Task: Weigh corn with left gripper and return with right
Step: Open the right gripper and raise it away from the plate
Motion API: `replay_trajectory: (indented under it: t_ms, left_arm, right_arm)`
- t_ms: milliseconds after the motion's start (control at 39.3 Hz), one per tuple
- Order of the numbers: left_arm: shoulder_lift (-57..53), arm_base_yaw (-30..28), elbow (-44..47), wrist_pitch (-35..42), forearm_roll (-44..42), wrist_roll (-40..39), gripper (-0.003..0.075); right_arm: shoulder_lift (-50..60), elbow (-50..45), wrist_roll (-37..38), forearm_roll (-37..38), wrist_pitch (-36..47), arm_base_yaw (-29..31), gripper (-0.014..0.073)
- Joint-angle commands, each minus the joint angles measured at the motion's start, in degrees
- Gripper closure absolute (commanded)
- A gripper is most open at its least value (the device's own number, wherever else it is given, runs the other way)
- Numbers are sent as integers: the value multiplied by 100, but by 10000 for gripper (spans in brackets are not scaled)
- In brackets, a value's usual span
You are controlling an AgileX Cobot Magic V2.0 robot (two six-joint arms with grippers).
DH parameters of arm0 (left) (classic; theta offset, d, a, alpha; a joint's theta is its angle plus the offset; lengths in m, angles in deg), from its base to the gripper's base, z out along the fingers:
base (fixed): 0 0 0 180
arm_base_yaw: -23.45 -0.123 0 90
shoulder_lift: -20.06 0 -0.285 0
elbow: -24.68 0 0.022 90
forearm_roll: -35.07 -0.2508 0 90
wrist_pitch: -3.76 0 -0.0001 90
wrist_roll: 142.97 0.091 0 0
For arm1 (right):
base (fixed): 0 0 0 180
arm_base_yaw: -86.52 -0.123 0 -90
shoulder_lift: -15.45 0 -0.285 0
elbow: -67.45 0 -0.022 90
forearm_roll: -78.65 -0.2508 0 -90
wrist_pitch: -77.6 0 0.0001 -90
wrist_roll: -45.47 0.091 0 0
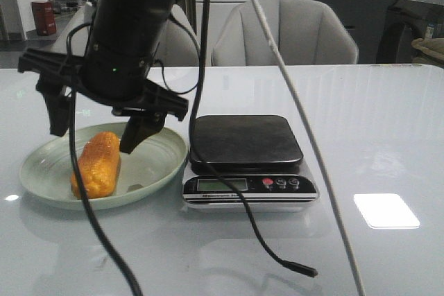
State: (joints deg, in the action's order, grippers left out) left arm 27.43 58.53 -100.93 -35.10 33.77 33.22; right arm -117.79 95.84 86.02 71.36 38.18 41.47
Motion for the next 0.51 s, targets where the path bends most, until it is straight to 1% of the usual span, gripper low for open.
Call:
replay_trajectory:
  t_ms: [0, 76, 280, 483]
  left_arm:
    - [-100, 35, -126, 444, 7, -5, 596]
    - [-100, 35, -126, 444, 7, -5, 596]
    - [-100, 35, -126, 444, 7, -5, 596]
    - [-100, 35, -126, 444, 7, -5, 596]
  right_arm:
    - [706, 272, -107, 11, -217, 135, 1]
    - [945, 272, -432, 11, -571, 230, 1]
    - [1561, 272, -2031, 11, -1722, 460, 1]
    - [2175, 233, -3216, 4, -2625, 839, 1]
